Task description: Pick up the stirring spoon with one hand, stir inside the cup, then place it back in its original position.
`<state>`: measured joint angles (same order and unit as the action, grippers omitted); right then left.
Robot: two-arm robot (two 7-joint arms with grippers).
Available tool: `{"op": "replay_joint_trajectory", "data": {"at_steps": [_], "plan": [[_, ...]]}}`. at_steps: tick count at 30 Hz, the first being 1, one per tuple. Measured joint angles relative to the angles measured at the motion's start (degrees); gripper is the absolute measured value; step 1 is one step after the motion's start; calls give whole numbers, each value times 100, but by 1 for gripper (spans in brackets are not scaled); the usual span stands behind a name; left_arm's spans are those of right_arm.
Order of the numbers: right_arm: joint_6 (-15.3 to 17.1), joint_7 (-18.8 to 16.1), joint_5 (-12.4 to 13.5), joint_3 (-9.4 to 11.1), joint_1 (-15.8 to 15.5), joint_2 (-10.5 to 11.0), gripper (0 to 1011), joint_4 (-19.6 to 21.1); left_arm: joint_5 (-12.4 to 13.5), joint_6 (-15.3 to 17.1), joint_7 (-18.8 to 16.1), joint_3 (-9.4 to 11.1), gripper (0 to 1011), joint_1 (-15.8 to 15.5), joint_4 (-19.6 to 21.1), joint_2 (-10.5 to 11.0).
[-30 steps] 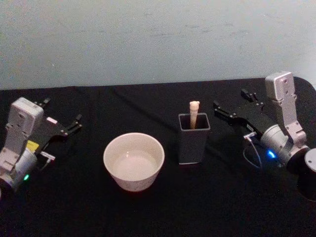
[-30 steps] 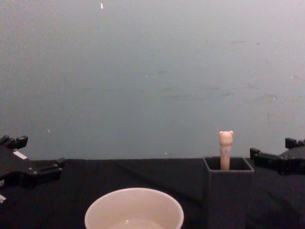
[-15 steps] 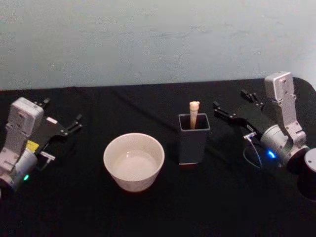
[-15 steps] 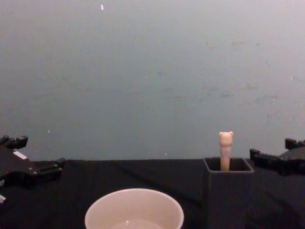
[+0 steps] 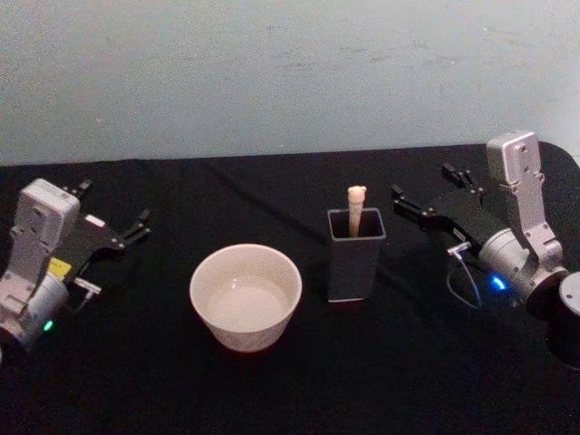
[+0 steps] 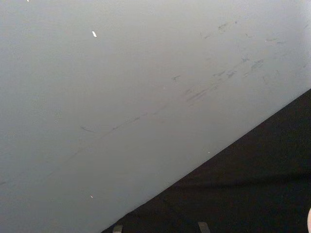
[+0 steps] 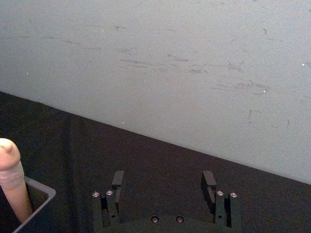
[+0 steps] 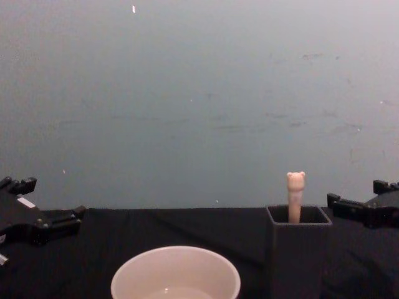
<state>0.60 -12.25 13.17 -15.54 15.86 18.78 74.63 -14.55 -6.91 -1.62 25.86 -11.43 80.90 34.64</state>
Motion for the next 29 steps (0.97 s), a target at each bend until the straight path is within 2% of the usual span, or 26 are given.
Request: {"op": "replay_joint_trajectory", "data": {"at_steps": [29], "plan": [[-4,5,7,0,0,0,1002,5,0,0,0,0,1001,0,0,0]]}}
